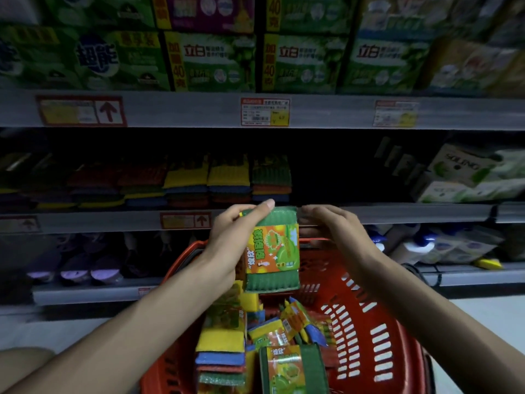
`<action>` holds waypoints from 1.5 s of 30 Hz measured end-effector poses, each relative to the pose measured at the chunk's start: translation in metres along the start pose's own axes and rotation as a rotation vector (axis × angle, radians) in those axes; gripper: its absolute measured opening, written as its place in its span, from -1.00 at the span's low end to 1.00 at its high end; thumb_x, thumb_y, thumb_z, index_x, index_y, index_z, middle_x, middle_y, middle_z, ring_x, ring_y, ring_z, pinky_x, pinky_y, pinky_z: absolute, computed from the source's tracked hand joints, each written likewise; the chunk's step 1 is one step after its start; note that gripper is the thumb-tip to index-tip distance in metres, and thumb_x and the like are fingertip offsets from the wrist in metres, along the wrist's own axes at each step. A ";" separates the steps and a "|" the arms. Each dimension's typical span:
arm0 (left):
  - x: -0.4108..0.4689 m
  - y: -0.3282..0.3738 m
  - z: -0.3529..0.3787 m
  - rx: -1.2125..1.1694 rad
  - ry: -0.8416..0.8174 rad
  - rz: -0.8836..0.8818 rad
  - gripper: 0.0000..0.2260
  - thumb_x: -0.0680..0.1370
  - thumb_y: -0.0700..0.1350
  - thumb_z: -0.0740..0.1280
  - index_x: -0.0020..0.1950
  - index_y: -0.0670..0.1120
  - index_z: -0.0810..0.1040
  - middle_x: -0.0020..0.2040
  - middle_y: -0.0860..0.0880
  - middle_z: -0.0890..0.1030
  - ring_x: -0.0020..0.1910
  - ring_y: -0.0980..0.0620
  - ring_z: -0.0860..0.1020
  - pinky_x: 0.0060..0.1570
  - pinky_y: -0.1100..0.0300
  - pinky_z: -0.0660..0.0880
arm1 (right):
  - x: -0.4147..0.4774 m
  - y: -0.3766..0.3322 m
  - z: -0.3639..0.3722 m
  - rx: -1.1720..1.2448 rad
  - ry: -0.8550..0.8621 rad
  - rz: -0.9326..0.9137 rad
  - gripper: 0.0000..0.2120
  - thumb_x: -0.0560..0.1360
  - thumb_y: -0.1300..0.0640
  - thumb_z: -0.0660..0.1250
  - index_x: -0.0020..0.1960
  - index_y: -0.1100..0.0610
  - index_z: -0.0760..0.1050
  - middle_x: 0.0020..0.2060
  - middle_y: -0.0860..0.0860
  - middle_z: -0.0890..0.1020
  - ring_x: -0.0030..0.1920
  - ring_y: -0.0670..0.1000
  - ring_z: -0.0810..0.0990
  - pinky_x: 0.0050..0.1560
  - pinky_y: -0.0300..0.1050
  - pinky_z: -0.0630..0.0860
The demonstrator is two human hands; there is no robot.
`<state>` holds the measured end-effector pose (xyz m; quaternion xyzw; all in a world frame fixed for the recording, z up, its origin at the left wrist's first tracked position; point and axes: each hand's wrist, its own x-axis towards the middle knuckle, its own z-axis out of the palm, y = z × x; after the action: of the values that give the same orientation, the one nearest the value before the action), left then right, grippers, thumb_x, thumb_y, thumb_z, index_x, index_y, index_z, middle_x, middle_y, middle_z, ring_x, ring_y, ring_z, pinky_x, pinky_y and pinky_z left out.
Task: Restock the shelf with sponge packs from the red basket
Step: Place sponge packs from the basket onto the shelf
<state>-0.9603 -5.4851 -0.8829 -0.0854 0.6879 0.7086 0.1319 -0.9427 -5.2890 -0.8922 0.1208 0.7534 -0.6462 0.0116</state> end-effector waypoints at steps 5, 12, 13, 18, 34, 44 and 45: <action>-0.005 0.013 0.019 -0.286 0.039 -0.055 -0.53 0.44 0.18 0.54 0.18 -0.11 0.67 0.01 -0.15 0.75 0.03 -0.18 0.72 0.18 -0.23 0.60 | -0.040 -0.006 -0.016 -0.033 -0.201 0.115 -0.41 0.37 -0.46 0.41 0.28 -0.18 0.57 0.17 -0.07 0.70 0.19 0.04 0.67 0.27 0.17 0.55; -0.024 0.010 0.038 -0.331 -0.103 -0.057 -0.33 0.25 0.21 0.59 0.25 -0.11 0.64 0.10 -0.21 0.72 0.10 -0.22 0.70 0.11 -0.30 0.61 | -0.070 -0.015 -0.037 0.323 -0.116 0.142 -0.50 0.43 0.10 0.54 0.33 0.12 0.51 0.09 0.14 0.74 0.03 0.15 0.75 -0.11 0.00 0.70; -0.026 0.009 0.041 -0.290 -0.117 -0.032 -0.33 0.25 0.20 0.59 0.26 -0.11 0.63 0.10 -0.21 0.72 0.11 -0.23 0.69 0.12 -0.32 0.60 | -0.071 -0.015 -0.042 0.395 -0.077 0.129 -0.48 0.43 0.14 0.54 0.34 0.13 0.50 0.12 0.16 0.72 0.03 0.17 0.75 -0.15 -0.05 0.69; -0.032 0.008 0.043 -0.084 -0.352 0.081 -0.44 0.38 0.10 0.59 0.31 -0.07 0.61 0.14 -0.12 0.73 0.17 -0.13 0.68 0.17 -0.04 0.59 | -0.075 -0.018 -0.069 0.501 0.049 -0.006 -0.27 0.31 0.17 0.60 0.43 0.03 0.43 0.18 0.15 0.69 0.08 0.19 0.73 -0.07 0.04 0.67; -0.044 0.017 0.021 0.222 -0.535 0.514 -0.49 0.30 -0.14 0.69 0.21 0.03 0.66 0.21 -0.05 0.68 0.17 -0.04 0.69 0.06 0.13 0.65 | -0.115 -0.030 -0.095 0.062 -0.067 -0.345 -0.27 0.23 0.16 0.71 0.27 -0.05 0.42 0.13 0.03 0.65 0.09 0.15 0.72 0.00 0.03 0.69; -0.038 0.011 0.021 0.210 -0.561 0.477 -0.43 0.24 0.07 0.60 0.22 -0.02 0.62 0.21 -0.16 0.66 0.20 -0.11 0.66 0.07 0.08 0.64 | -0.113 -0.029 -0.094 -0.008 -0.105 -0.295 -0.25 0.22 0.12 0.69 0.31 -0.10 0.44 0.08 -0.05 0.68 0.06 0.09 0.74 -0.02 -0.03 0.69; -0.038 0.011 0.021 0.202 -0.560 0.461 -0.36 0.22 0.08 0.62 0.24 -0.09 0.60 0.19 -0.17 0.66 0.16 -0.11 0.68 0.03 0.10 0.65 | -0.112 -0.029 -0.094 -0.011 -0.105 -0.281 -0.26 0.22 0.08 0.72 0.29 -0.11 0.45 0.08 -0.06 0.68 0.06 0.09 0.74 -0.01 -0.02 0.70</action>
<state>-0.9260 -5.4668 -0.8602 0.2823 0.6928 0.6440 0.1598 -0.8270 -5.2196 -0.8292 -0.0197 0.7648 -0.6428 -0.0388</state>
